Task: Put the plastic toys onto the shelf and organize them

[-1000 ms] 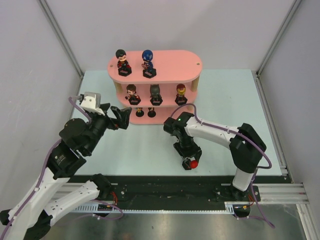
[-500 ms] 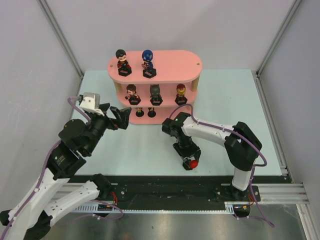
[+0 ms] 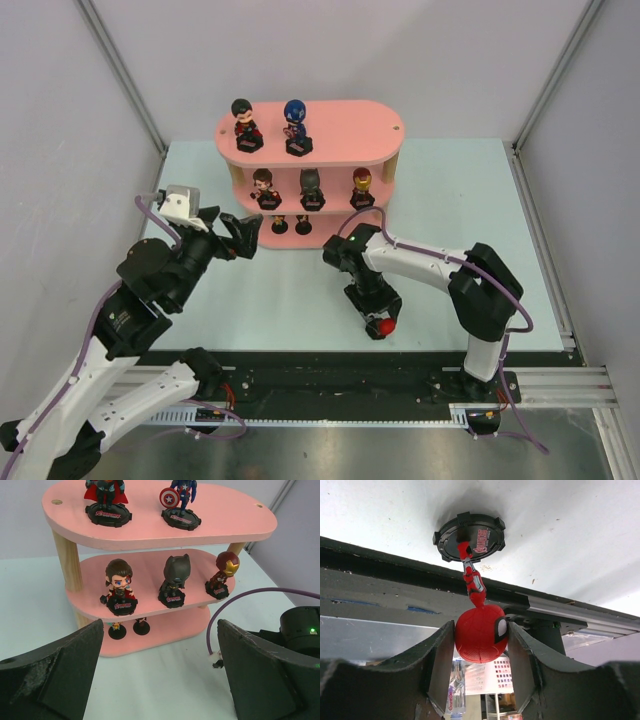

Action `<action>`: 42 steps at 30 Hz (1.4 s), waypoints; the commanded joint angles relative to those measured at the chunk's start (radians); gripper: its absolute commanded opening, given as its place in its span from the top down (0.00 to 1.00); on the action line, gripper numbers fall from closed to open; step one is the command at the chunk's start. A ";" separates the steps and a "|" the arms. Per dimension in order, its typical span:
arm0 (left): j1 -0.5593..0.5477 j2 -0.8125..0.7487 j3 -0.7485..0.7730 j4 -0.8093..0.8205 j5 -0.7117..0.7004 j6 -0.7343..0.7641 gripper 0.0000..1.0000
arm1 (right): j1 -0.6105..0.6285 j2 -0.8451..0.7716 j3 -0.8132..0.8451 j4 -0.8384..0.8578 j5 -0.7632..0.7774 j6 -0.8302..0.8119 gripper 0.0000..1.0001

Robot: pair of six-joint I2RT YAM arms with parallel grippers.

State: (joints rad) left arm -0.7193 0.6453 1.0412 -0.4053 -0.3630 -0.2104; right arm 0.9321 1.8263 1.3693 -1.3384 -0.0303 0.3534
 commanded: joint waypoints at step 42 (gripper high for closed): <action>-0.121 0.078 -0.099 0.097 0.057 -0.046 0.04 | -0.298 -0.619 -0.061 0.306 -0.005 0.216 0.00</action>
State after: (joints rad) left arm -0.7403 0.6510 0.9871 -0.3691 -0.3061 -0.2272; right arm 0.6964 1.3106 1.3674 -1.1183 -0.0620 0.5053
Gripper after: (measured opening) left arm 0.964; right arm 0.994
